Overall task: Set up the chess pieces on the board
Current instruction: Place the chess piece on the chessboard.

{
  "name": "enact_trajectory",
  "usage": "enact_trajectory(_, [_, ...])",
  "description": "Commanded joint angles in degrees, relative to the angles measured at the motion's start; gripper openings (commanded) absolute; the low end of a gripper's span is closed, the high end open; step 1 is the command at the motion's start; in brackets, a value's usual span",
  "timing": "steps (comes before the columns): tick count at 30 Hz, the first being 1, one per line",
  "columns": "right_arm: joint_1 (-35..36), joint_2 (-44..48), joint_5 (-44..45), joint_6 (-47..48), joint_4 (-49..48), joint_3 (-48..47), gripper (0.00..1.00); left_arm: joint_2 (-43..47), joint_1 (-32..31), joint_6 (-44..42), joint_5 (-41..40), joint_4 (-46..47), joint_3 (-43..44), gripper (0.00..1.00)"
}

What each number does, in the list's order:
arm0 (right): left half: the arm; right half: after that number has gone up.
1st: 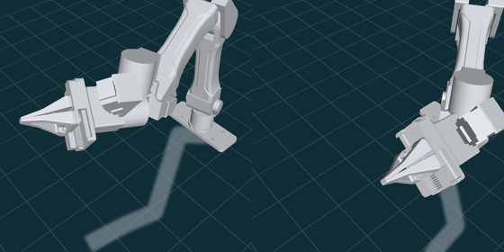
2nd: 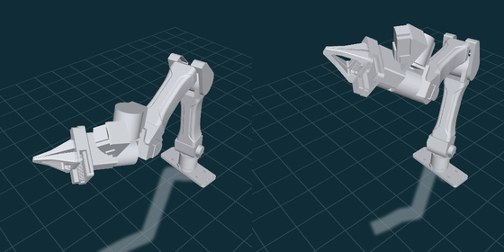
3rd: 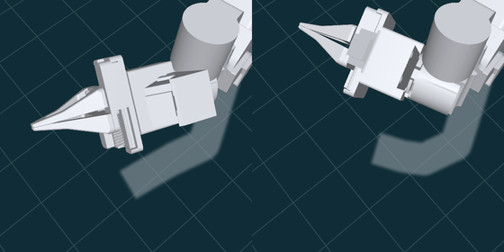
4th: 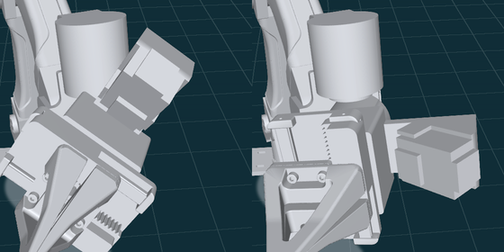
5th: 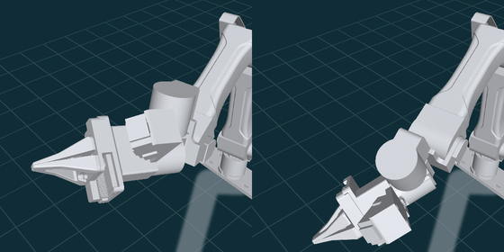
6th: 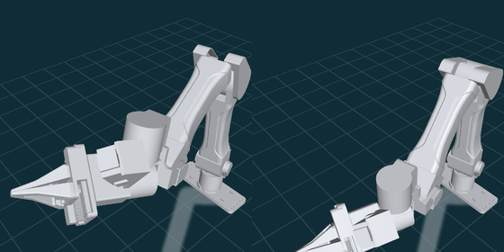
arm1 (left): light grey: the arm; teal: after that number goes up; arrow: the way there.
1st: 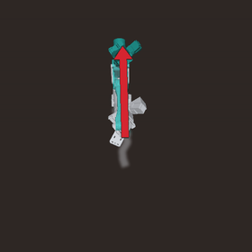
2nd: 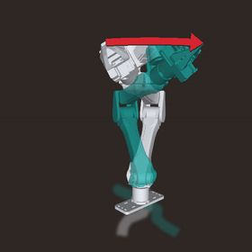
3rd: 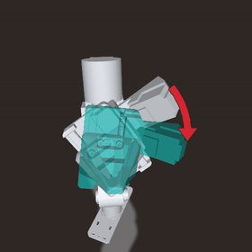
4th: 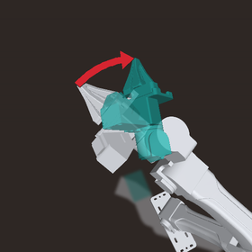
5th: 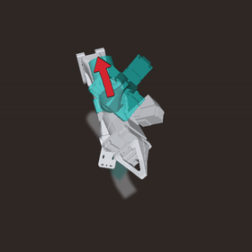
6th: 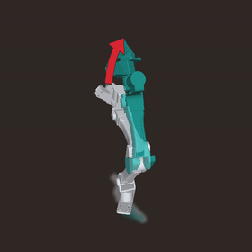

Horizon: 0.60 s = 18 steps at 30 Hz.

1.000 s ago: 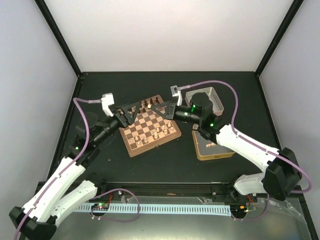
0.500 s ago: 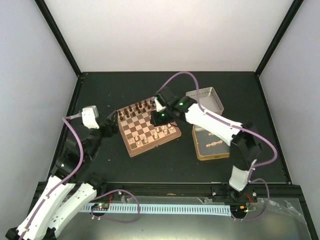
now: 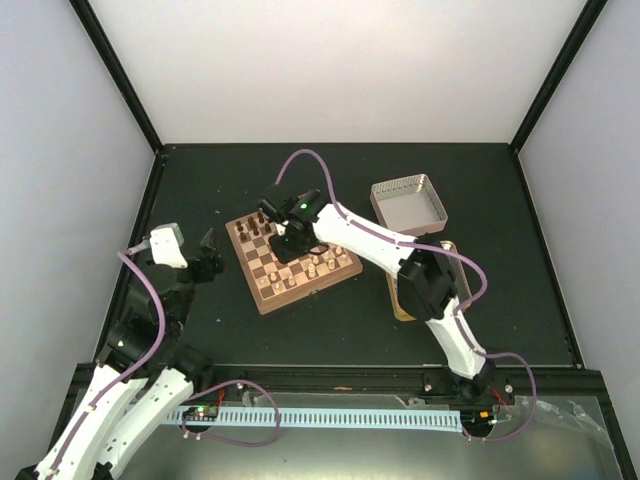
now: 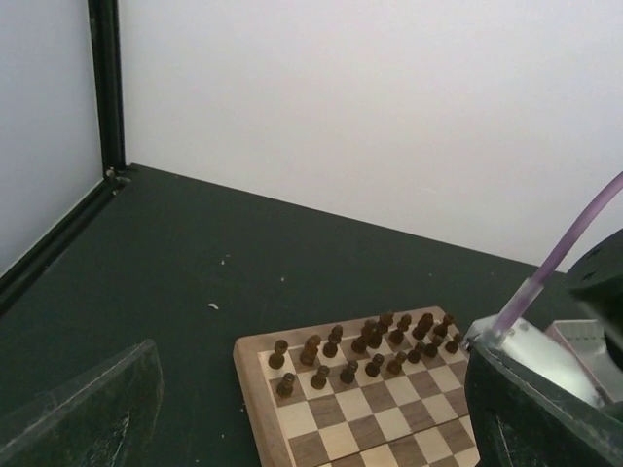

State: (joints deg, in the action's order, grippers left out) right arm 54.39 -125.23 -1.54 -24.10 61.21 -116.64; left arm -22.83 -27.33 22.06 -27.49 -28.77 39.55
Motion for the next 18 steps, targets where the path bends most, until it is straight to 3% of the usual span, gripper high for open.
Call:
enact_trajectory(1, [1.3, -3.4, 2.6, 1.3, 4.7, -4.9, 0.04, 1.5, 0.4, -0.2, -3.0, -0.9, -0.3, 0.87])
enact_trajectory(18, [2.5, -10.4, -0.1, 4.1, 5.8, -8.1, 0.09, 1.8, 0.4, 0.2, -2.6, -0.5, -0.5, 0.87])
